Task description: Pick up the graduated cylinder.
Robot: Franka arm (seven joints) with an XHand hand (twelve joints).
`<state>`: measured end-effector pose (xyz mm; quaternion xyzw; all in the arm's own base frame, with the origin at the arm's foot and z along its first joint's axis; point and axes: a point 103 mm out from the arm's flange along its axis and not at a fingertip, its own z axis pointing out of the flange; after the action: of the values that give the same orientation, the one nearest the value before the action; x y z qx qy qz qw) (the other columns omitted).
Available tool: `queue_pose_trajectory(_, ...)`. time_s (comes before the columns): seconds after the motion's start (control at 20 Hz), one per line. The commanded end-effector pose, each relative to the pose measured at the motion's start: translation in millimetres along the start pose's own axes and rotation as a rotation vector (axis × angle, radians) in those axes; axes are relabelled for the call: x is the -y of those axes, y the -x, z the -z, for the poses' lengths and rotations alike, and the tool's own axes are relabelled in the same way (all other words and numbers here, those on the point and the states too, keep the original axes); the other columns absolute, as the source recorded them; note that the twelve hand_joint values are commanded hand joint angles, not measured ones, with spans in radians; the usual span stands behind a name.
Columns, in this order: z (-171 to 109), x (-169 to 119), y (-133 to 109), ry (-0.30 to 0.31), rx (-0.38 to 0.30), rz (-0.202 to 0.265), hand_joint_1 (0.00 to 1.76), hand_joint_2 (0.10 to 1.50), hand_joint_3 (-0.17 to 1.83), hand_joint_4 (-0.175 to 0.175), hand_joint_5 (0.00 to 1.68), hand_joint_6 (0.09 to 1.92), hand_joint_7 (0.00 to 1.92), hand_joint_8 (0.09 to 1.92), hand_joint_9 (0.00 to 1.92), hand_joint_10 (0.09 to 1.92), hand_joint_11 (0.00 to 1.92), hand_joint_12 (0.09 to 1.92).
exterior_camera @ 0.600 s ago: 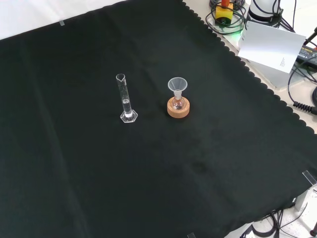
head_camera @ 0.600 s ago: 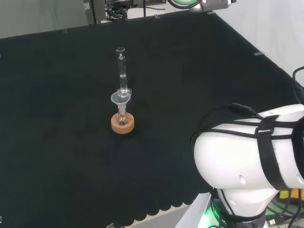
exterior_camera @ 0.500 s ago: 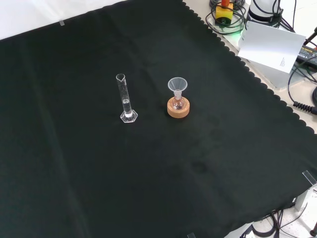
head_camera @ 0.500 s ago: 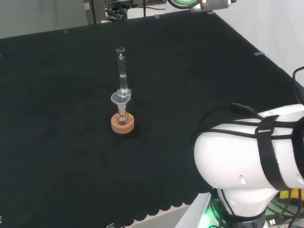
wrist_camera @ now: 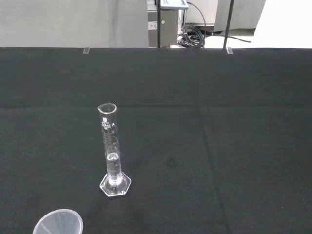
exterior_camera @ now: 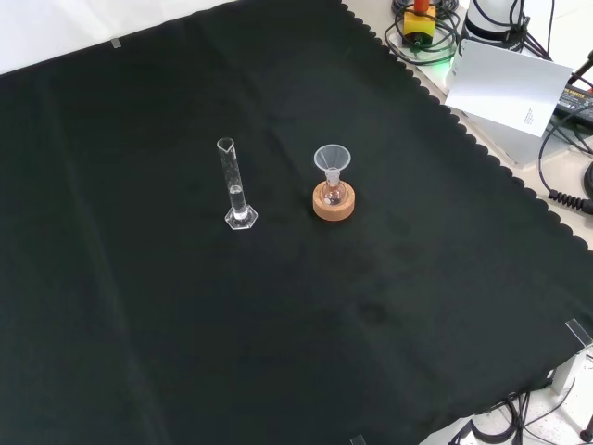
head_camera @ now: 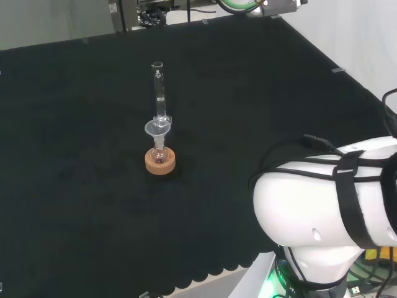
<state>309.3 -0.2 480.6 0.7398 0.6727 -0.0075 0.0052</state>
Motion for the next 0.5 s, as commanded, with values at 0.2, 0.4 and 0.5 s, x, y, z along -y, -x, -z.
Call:
queue_pose_trajectory(0.2, -20, -13, 1, -0.004, -0.013, -0.037, 0.07, 1.21, 0.33, -0.019, 0.24, 0.09, 0.0, 0.48, 0.13, 0.67, 0.01, 1.38)
queue_pose_trajectory(0.4, -38, -22, 7, -0.018, -0.018, -0.066, 0.09, 1.21, 0.32, -0.023, 0.25, 0.09, 0.01, 0.49, 0.14, 0.68, 0.02, 1.38)
queue_pose_trajectory(0.5, -47, -28, 10, -0.014, -0.02, -0.059, 0.09, 1.21, 0.32, -0.024, 0.26, 0.09, 0.01, 0.5, 0.15, 0.68, 0.02, 1.38)
